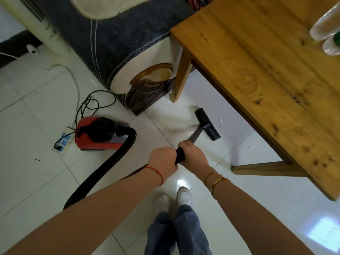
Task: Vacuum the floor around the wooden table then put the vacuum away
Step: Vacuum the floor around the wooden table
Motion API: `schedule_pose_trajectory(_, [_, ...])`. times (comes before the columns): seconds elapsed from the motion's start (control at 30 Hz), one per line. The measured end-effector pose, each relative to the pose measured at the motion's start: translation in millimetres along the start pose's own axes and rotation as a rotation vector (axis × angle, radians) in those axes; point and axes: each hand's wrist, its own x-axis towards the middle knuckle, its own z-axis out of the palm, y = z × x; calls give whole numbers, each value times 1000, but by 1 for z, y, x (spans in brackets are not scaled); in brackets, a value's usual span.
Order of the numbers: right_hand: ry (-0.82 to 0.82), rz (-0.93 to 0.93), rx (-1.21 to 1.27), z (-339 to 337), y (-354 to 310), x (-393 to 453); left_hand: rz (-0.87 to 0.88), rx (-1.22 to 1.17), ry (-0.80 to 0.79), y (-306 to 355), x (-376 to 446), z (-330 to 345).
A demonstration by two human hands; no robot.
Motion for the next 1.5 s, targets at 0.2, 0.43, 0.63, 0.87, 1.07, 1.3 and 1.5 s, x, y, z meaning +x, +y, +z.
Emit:
schedule_pose_trajectory(0.2, [26,43,12,-24,46,7,32,-13,15,40,37,-7])
schedule_pose_trajectory(0.43, [25,45,32,-45,81,15,48,-42,37,69,63,-18])
schedule_pose_trajectory(0.63, [-5,10,40,-48,65,18,7,-54,29,57,52,-24])
schedule_pose_trajectory(0.87, [-71,-49,71,-25,8,3,-32,-28,-9,15,2,-19])
schedule_pose_trajectory(1.07, [-105,-110,70,13,-41,-28,-109,-98,-22,-19,-56,12])
schedule_pose_trajectory(1.3, [-161,-230,33,56,-94,-62,-240,-189,-32,-50,-129,52])
schedule_pose_trajectory(1.5, [-188,-348,36,73,-133,-75,-330,-245,-13,-75,-170,69])
